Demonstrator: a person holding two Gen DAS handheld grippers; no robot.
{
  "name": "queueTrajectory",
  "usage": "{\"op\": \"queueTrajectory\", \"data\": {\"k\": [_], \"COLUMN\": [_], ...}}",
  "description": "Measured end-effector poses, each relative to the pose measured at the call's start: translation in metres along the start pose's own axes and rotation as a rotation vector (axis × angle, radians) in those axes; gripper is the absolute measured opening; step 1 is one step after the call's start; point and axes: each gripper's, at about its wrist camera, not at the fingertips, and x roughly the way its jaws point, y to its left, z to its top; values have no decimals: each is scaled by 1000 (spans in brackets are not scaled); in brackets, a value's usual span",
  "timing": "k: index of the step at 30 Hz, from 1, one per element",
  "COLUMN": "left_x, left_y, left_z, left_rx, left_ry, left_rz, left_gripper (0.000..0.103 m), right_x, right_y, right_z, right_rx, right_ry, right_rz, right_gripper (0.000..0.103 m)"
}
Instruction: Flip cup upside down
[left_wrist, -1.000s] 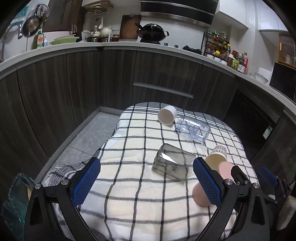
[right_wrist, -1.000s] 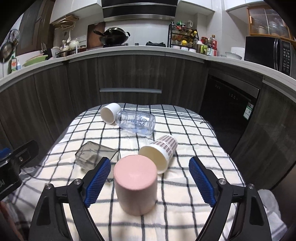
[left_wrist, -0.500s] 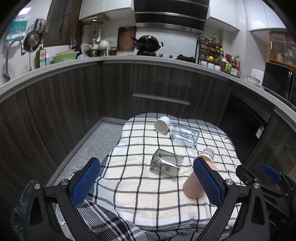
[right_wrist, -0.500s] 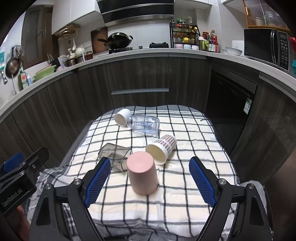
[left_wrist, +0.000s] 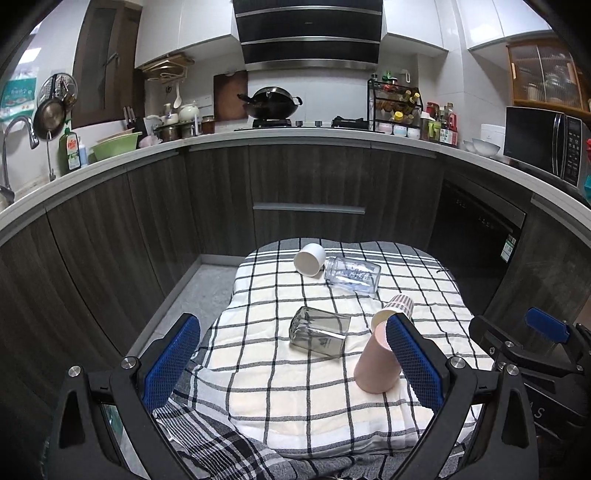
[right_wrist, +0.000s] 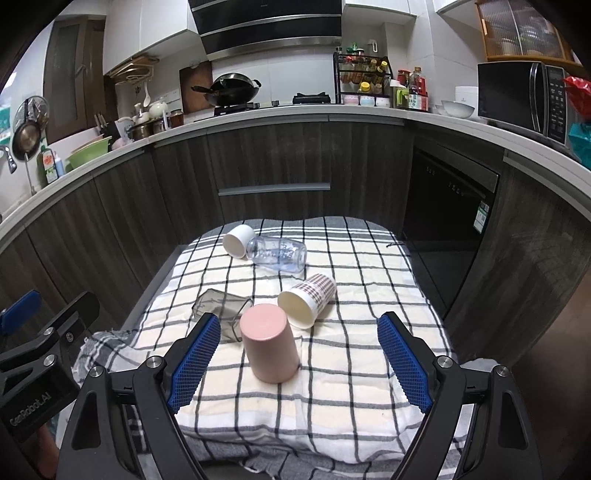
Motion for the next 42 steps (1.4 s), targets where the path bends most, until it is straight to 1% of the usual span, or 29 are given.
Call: {"op": "queueTrajectory", "data": {"k": [4,42], "left_x": [0,1], "left_y": [-2,-1], "left_z": [1,1], "left_rx": [13,5], "left_ry": [-5,0], "left_rz": [-4,-1], "left_gripper": [103,103], "right_x": [-3,-2], "right_y": [-1,-4], "right_z": [2,3], "right_rx": [-2,5], "right_ry": [-11,-3], "right_rz": [-8,-4], "right_gripper": [87,87]}}
